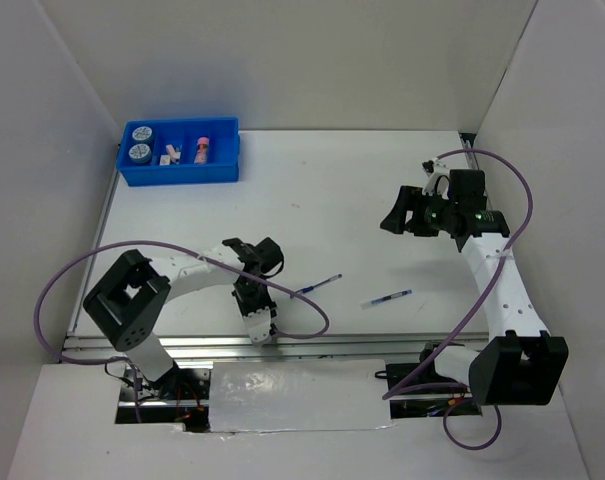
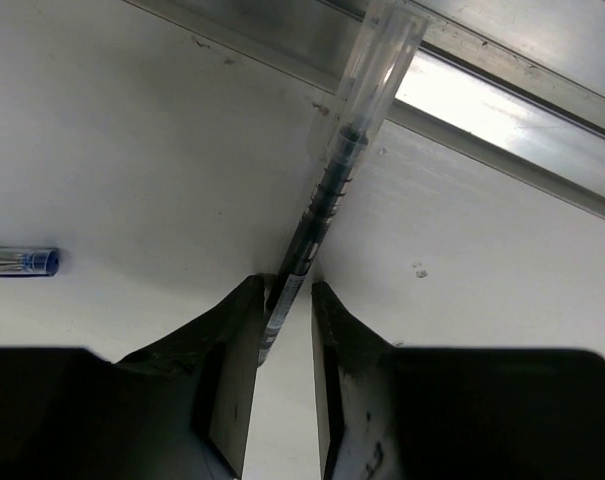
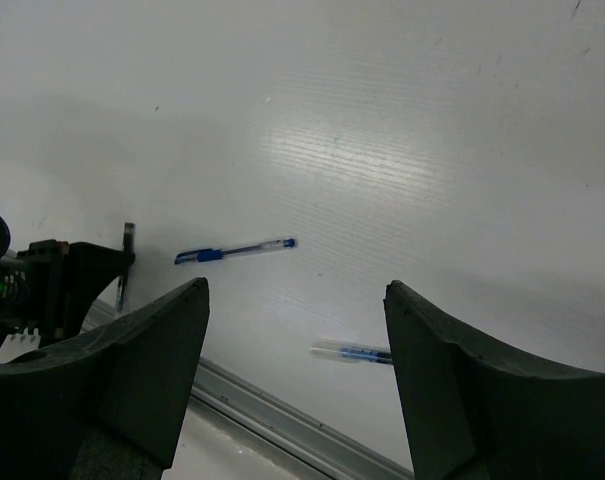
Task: Sort the stationery into containers
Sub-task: Pick up the pen from the corner of the board.
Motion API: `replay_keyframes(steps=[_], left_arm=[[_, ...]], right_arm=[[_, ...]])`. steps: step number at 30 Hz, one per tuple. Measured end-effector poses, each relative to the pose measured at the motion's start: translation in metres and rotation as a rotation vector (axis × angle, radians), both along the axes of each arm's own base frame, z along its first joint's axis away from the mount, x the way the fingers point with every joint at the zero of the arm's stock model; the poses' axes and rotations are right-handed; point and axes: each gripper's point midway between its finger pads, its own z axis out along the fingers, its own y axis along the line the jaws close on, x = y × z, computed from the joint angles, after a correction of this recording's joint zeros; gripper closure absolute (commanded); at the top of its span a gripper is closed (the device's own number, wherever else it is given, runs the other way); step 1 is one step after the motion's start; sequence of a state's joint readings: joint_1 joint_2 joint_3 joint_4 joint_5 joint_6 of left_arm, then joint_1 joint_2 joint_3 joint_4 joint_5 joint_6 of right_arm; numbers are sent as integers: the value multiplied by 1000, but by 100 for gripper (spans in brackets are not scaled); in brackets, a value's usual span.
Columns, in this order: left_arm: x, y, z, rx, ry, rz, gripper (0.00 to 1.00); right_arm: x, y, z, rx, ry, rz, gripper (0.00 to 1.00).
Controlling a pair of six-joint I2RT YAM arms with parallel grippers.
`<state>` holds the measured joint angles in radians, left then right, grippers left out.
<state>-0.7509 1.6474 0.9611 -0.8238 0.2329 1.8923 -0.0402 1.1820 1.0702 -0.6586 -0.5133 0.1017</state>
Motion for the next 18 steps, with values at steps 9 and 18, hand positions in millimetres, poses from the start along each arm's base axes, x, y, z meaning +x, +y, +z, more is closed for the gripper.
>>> replay_keyframes(steps=[9, 18], left_arm=[[-5, 23, -1, -26, -27, 45, 80], [-3, 48, 3, -69, 81, 385, 93]], right_arm=[[0, -1, 0, 1, -1, 1, 23], [-1, 2, 0, 14, 2, 14, 24]])
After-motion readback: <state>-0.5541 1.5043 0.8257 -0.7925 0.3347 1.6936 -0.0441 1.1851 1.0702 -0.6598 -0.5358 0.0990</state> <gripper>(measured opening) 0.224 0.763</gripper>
